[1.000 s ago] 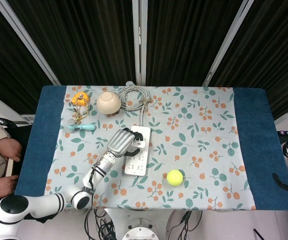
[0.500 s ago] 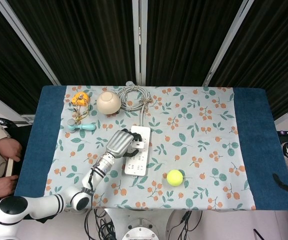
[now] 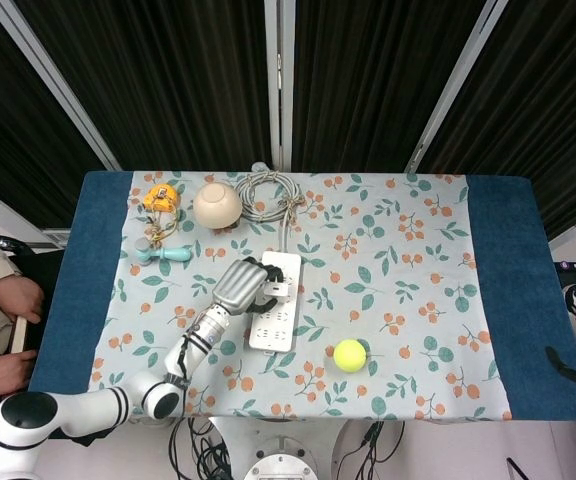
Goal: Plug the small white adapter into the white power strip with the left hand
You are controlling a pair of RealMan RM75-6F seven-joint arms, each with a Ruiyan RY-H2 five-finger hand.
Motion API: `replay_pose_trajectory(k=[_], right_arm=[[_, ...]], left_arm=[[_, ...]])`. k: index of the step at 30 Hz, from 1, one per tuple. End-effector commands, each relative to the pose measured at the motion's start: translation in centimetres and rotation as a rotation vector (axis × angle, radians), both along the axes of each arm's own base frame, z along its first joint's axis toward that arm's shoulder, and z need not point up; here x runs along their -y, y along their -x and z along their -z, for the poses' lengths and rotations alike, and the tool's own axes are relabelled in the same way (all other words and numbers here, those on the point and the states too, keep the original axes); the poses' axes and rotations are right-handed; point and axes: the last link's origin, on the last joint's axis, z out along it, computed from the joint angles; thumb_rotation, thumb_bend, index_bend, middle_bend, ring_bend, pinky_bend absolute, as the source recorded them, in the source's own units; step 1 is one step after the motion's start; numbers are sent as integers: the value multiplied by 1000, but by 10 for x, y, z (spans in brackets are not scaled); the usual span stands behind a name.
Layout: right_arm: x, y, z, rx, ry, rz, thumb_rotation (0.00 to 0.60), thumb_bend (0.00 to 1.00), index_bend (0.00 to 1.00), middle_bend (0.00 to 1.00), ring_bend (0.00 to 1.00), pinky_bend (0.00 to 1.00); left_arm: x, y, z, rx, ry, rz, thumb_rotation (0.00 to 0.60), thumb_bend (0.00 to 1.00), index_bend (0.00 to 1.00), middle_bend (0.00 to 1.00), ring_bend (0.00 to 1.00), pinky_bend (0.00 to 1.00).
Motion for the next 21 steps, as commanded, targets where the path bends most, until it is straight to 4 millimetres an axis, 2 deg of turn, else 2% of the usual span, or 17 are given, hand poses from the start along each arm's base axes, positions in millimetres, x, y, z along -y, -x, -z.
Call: replay_pose_trajectory(k=[1, 21], right_arm=[[0, 0, 0, 0, 0, 1, 600, 155, 1, 162, 0, 70], [-1, 1, 0, 2, 7, 7, 600, 154, 1, 165, 0, 70]], left_arm=[[0, 2, 1, 0, 4, -4, 600, 471, 641, 677, 501, 377], [0, 14, 15, -30, 20, -15, 600, 472, 647, 685, 501, 377]])
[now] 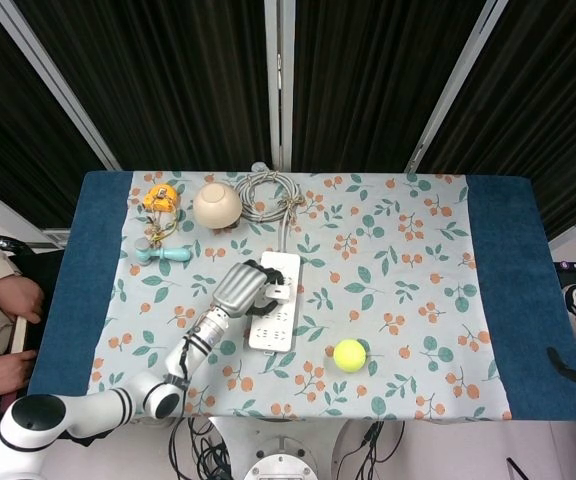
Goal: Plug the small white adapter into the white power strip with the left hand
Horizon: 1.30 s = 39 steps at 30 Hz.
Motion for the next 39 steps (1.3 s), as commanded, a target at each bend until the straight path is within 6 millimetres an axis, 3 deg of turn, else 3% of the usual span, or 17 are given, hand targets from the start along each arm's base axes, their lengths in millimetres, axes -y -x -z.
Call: replay_pose_trajectory(k=[1, 19, 26, 39], right_arm=[[0, 0, 0, 1, 1, 1, 600, 155, 1, 165, 0, 70], [0, 0, 0, 0, 3, 2, 600, 155, 1, 165, 0, 70], [-1, 0, 0, 3, 4, 2, 600, 154, 2, 170, 0, 70], [-3, 3, -1, 11, 12, 3, 600, 154, 1, 176, 0, 70]], left_arm=[[0, 1, 1, -1, 2, -6, 600, 472, 648, 686, 501, 377], [-4, 10, 1, -6, 19, -44, 600, 473, 639, 675, 497, 376], [-1, 4, -1, -13, 32, -23, 600, 403, 321, 392, 255, 332], [3, -2, -8, -3, 18, -2, 600, 403, 245, 307, 193, 318]])
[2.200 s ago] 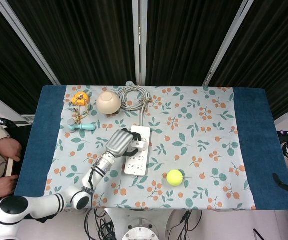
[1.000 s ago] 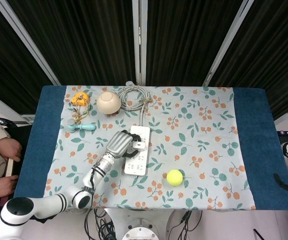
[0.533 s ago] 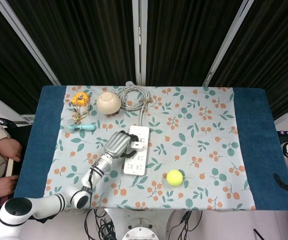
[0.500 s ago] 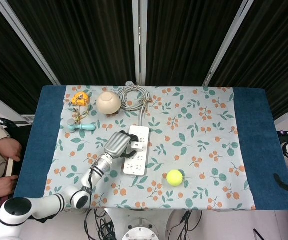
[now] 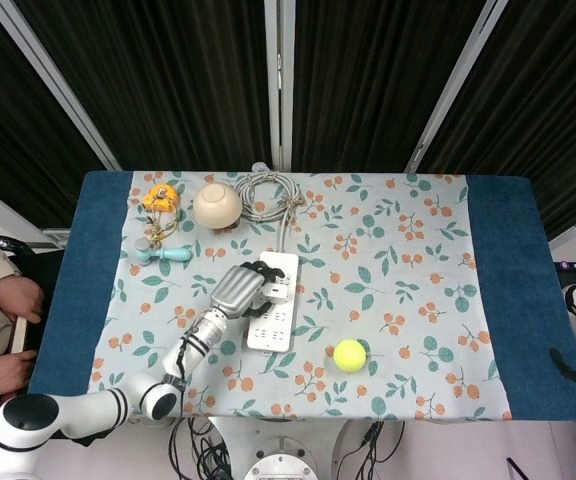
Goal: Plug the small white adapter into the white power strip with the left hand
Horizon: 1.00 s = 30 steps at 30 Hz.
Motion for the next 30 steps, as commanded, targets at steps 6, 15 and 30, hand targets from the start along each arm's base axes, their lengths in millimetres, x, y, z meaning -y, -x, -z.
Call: replay_pose_trajectory(k=[6, 15, 30], right_arm=[[0, 0, 0, 5, 1, -5, 600, 155, 1, 176, 0, 70], [-2, 2, -1, 9, 6, -7, 600, 155, 1, 177, 0, 70], [-1, -1, 0, 5, -4, -28, 600, 154, 2, 177, 0, 70]], left_arm=[[7, -8, -13, -17, -6, 49, 600, 403, 233, 285, 169, 294], [12, -25, -30, 38, -39, 75, 600, 403, 321, 347, 199, 299], [27, -61, -32, 851, 347, -191, 600, 430, 511, 541, 428, 572]])
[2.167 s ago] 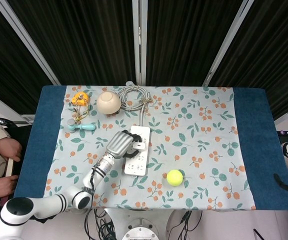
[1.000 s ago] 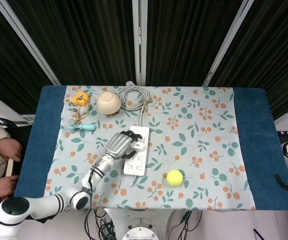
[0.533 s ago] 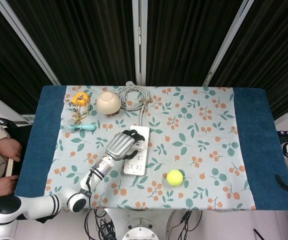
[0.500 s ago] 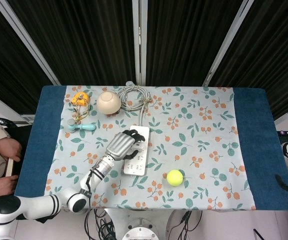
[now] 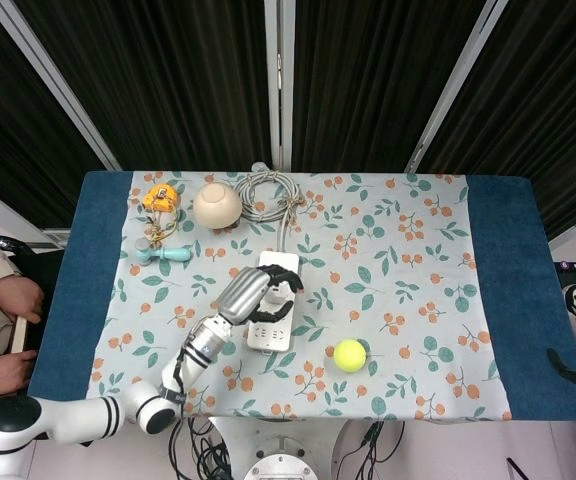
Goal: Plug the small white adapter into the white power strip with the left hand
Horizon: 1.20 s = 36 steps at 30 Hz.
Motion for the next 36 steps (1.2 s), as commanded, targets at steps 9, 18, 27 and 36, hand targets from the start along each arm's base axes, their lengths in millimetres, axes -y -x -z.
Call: replay_pose_trajectory(k=[9, 18, 27, 36], right_arm=[[-4, 1, -4, -5, 9, 7, 600, 155, 1, 177, 0, 70], [-3, 2, -3, -5, 9, 11, 600, 155, 1, 177, 0, 70], [-3, 2, -3, -6, 7, 15, 600, 155, 1, 177, 0, 70], [-3, 2, -3, -7, 7, 20, 600, 155, 1, 177, 0, 70]], left_arm=[[-7, -31, 18, 550, 531, -296, 600, 431, 561, 607, 482, 646], [-12, -30, 34, 575, 572, -361, 600, 432, 567, 608, 483, 647], [-16, -28, 40, 617, 594, -417, 600, 432, 567, 608, 483, 647], [-14, -23, 46, 611, 613, -444, 600, 432, 567, 603, 482, 647]])
